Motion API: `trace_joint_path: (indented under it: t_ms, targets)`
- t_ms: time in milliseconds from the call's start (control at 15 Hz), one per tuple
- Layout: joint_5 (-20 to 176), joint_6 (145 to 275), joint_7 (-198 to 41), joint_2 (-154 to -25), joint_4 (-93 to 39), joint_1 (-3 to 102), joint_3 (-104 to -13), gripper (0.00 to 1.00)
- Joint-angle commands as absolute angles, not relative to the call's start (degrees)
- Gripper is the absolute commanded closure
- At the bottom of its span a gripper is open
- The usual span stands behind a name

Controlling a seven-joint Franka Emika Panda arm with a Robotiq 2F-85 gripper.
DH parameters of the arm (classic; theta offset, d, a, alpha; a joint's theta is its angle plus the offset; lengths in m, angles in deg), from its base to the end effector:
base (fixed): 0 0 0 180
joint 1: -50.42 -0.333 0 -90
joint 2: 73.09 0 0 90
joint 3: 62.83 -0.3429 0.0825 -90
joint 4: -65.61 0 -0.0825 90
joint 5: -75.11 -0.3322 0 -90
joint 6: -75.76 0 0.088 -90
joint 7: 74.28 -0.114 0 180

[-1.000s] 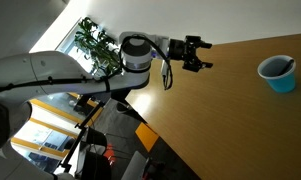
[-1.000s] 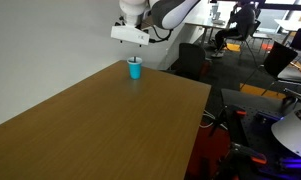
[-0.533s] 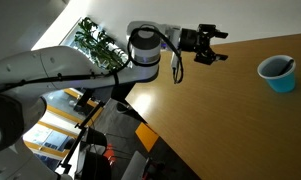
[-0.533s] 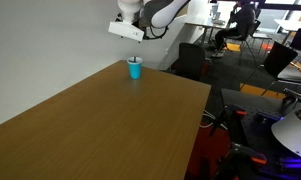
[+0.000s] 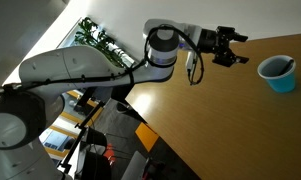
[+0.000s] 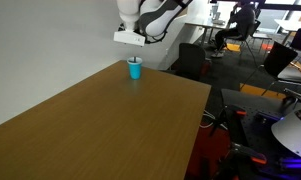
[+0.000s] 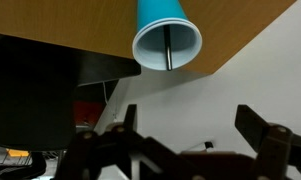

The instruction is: Remove the pen from the cup and put it on the table

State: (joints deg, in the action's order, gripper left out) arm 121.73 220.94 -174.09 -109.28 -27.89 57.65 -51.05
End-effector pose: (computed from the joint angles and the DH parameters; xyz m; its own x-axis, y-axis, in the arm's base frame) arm 0.6632 -0.1949 0.3307 0.0980 -0.7684 0.6324 -0.9693 -0.2176 -0.1142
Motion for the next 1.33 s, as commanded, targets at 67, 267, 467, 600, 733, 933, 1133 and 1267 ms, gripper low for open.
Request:
trace_joint_path:
  t_ms: [67,267,467,600,733,933,1133,1267]
  targets:
    - [115.7,222.0,-164.0,-112.38,-24.86,58.31,-49.99,0.0]
    - [110.3,222.2,-158.4,-113.03,-24.61,58.8,-49.78,0.0]
    - [106.68,222.28,-156.01,-112.7,-26.03,56.26,-47.09,0.0]
    - [104.98,222.42,-153.46,-112.71,-26.02,56.26,-46.97,0.0]
    - [104.96,222.44,-153.36,-112.71,-26.02,56.25,-46.97,0.0]
    - [103.35,221.58,-153.76,-114.54,-24.04,54.81,-45.01,0.0]
    - [101.45,221.39,-153.26,-115.95,-22.93,54.12,-43.89,0.0]
    - [100.1,221.26,-152.51,-116.86,-21.99,54.24,-43.71,0.18]
